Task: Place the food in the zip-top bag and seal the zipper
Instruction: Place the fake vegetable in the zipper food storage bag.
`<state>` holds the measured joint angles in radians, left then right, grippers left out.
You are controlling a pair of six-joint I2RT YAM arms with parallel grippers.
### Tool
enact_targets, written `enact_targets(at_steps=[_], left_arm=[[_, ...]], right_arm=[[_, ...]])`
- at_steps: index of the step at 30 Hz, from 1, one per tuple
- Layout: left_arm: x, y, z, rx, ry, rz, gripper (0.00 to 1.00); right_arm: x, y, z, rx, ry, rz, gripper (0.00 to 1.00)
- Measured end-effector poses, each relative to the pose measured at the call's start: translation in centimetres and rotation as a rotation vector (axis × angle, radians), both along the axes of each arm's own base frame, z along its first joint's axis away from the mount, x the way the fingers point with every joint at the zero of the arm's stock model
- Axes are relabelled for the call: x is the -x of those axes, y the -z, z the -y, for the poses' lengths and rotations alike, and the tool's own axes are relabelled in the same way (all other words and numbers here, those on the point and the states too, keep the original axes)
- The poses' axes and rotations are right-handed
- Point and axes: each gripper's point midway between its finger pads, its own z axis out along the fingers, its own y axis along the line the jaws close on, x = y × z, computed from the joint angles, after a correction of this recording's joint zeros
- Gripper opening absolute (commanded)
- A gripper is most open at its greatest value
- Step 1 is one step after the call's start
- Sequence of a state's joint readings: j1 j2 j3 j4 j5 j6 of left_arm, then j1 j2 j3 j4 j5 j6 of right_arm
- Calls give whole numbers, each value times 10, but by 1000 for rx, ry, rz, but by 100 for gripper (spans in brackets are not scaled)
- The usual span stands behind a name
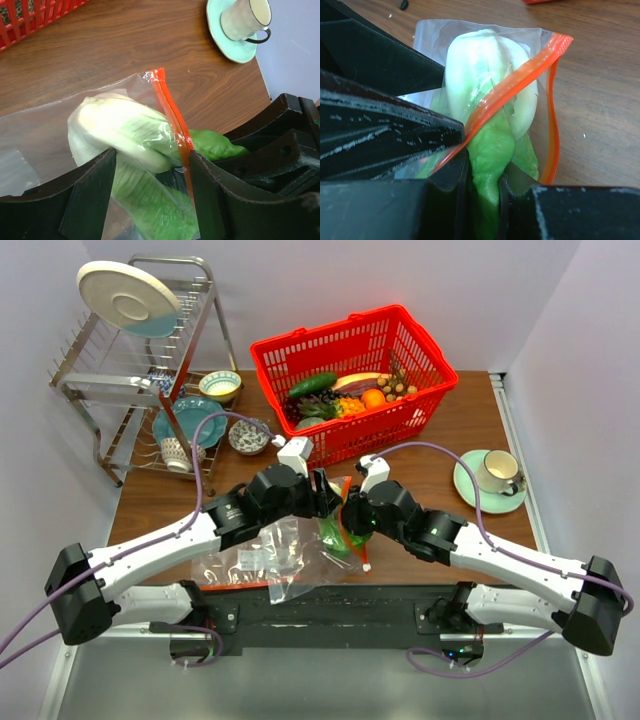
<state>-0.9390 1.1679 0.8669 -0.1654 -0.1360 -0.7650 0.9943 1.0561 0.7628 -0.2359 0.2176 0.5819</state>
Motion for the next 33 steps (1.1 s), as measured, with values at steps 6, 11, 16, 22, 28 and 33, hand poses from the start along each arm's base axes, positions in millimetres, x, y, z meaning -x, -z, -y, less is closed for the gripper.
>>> enact_targets(at_steps=[6, 11, 16, 22, 28, 33], left_arm=[[1, 4, 7, -19, 12, -11, 58], [3, 9, 9, -30, 20, -20, 43], [3, 15, 10, -53, 25, -27, 0], [5, 15, 13, -52, 46, -24, 0], [8, 7, 20, 0, 73, -25, 0], [9, 5, 19, 52, 73, -25, 0]], right_arm=[[0, 4, 1, 13, 1, -8, 0], [1, 7, 4, 28, 1, -14, 0], [1, 9, 7, 44, 7, -13, 0], [0, 10, 8, 48, 11, -10, 0], [3, 14, 4, 29, -2, -22, 1], [5, 14, -1, -4, -15, -30, 8]])
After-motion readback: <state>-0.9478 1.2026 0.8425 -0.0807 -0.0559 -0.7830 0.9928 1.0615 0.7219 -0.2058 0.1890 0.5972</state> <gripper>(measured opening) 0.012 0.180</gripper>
